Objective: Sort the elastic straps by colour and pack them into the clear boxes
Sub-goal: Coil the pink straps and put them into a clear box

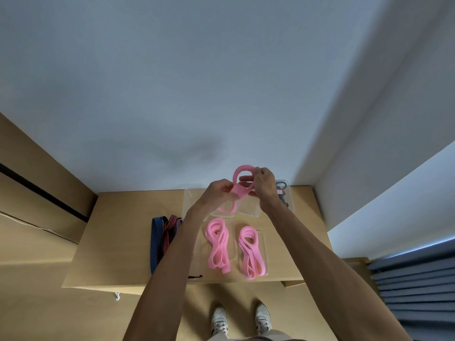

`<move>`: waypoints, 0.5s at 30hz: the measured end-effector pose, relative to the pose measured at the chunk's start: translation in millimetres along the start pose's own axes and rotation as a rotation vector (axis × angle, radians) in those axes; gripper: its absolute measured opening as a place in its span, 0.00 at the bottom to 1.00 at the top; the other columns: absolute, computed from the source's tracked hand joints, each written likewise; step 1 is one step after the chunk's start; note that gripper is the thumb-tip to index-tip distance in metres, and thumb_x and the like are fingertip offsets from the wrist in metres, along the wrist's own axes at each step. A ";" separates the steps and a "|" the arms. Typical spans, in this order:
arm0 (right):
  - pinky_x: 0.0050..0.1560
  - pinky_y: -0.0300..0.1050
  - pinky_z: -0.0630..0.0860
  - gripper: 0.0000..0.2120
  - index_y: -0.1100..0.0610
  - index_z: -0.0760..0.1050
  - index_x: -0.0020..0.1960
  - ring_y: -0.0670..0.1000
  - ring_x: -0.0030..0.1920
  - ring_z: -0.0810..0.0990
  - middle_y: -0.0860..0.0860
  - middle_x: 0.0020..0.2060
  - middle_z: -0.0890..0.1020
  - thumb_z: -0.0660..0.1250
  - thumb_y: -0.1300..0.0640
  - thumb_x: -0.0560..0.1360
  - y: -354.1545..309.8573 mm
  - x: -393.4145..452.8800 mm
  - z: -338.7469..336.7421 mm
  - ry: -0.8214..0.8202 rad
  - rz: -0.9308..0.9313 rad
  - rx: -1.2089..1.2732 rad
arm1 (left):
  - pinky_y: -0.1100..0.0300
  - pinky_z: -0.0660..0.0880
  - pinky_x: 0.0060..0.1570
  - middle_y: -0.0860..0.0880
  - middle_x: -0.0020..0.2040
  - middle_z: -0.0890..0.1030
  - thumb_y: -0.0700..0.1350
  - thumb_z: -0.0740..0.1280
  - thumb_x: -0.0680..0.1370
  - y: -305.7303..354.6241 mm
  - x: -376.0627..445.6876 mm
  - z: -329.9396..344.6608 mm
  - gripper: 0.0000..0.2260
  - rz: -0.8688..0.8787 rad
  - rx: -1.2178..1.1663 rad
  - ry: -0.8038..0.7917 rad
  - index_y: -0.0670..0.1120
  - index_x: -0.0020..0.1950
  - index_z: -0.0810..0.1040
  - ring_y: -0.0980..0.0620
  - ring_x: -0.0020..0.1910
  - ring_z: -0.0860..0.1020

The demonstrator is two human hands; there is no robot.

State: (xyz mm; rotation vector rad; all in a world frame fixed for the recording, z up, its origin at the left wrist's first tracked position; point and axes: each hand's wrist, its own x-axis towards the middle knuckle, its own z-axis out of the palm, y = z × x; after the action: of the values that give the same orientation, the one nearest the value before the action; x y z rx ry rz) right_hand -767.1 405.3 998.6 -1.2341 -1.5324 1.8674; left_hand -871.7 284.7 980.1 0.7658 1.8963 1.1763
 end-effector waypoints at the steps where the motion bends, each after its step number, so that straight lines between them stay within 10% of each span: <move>1: 0.36 0.45 0.83 0.13 0.60 0.71 0.61 0.49 0.38 0.87 0.51 0.38 0.87 0.53 0.54 0.84 1.9 0.3 1.0 0.001 0.004 0.000 | 0.53 0.73 0.47 0.40 0.47 0.82 0.39 0.75 0.70 -1.8 0.1 1.5 0.10 0.000 0.010 -0.004 0.42 0.50 0.81 0.46 0.45 0.78; 11: 0.45 0.44 0.83 0.24 0.58 0.72 0.65 0.50 0.48 0.84 0.52 0.49 0.83 0.73 0.56 0.72 48.6 -4.3 4.5 0.009 -0.036 -0.086 | 0.56 0.80 0.39 0.45 0.38 0.85 0.42 0.75 0.72 -20.0 14.3 19.6 0.04 -0.146 -0.140 0.076 0.46 0.45 0.83 0.49 0.37 0.83; 15: 0.49 0.59 0.84 0.21 0.59 0.73 0.62 0.57 0.50 0.84 0.58 0.51 0.83 0.74 0.63 0.71 62.2 1.0 -4.4 0.050 0.029 -0.046 | 0.59 0.80 0.38 0.46 0.39 0.85 0.35 0.71 0.72 -33.2 21.0 26.2 0.06 -0.183 -0.260 0.046 0.42 0.48 0.84 0.49 0.37 0.84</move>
State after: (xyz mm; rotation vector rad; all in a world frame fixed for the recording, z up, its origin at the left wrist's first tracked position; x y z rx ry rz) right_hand -751.2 389.8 940.3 -1.3197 -1.5466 1.8145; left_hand -863.9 300.3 936.2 0.4183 1.7632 1.3000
